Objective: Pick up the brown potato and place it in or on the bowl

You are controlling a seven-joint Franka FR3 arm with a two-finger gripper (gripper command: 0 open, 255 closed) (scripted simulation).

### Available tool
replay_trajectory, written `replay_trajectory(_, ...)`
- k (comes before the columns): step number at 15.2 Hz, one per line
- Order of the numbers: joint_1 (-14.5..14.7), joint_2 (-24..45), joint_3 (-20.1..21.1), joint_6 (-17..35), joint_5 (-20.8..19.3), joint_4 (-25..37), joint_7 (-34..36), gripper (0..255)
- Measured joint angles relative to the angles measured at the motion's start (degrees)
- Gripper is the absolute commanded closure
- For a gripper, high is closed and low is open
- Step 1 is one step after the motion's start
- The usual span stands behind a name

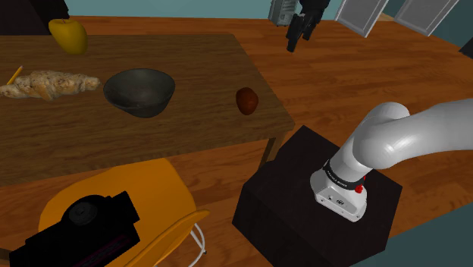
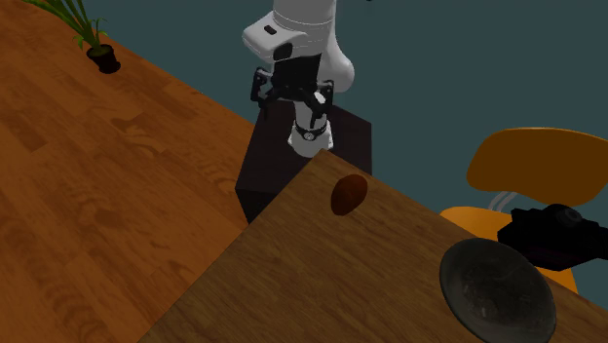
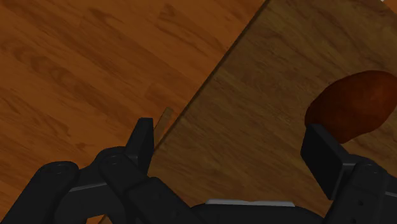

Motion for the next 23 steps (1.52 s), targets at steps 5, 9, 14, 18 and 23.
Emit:
replay_trajectory(5,-0.4,-0.4,0.6,5.7,5.2,-5.3,6.8,0)
replay_trajectory(9,-0.6,-0.4,1.3,13.0,12.0,-10.8,14.7,0)
replay_trajectory(14,0.3,2.1,3.6,25.6,21.7,-17.0,24.3,0)
replay_trajectory(18,1.5,4.7,5.2,33.9,27.1,-20.1,28.3,0)
replay_trajectory(23,2.2,7.8,6.2,39.0,28.8,-21.8,28.2,0)
